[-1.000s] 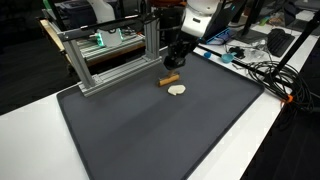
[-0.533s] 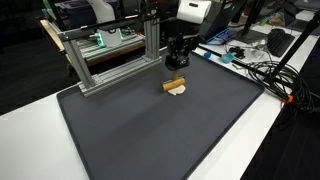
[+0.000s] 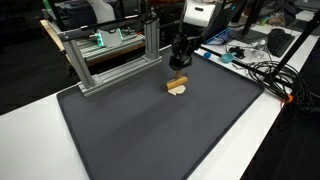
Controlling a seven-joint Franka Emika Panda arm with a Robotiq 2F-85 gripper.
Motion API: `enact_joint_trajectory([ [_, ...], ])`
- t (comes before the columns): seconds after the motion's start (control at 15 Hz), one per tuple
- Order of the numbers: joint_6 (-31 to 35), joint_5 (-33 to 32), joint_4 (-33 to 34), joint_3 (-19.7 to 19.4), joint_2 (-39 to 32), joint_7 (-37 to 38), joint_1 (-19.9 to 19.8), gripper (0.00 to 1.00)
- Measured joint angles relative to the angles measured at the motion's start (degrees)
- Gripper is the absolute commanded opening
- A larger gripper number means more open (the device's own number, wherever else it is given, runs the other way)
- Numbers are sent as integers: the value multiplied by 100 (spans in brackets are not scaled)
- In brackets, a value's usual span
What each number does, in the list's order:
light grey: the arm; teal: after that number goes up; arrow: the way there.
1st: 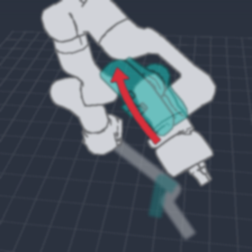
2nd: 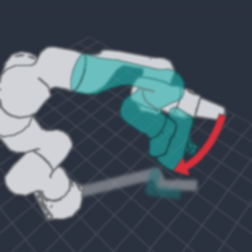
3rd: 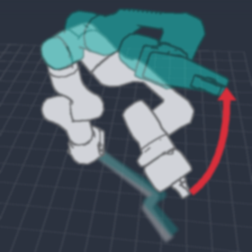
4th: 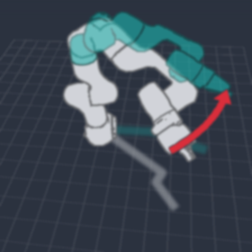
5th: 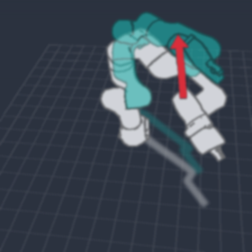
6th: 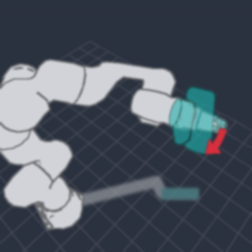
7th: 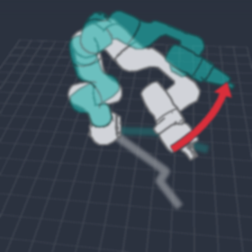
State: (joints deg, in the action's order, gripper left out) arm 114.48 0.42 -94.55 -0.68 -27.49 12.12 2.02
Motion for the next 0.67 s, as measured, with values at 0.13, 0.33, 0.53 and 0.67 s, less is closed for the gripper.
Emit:
enact_joint_trajectory([
  [0.13,12,0,17,-1,-100,67,3,22],
  [0.33,6,0,68,-1,-161,170,7,22],
  [0.53,7,1,127,-7,-183,239,5,22],
  [0.67,7,1,225,-14,-228,284,0,22],
])
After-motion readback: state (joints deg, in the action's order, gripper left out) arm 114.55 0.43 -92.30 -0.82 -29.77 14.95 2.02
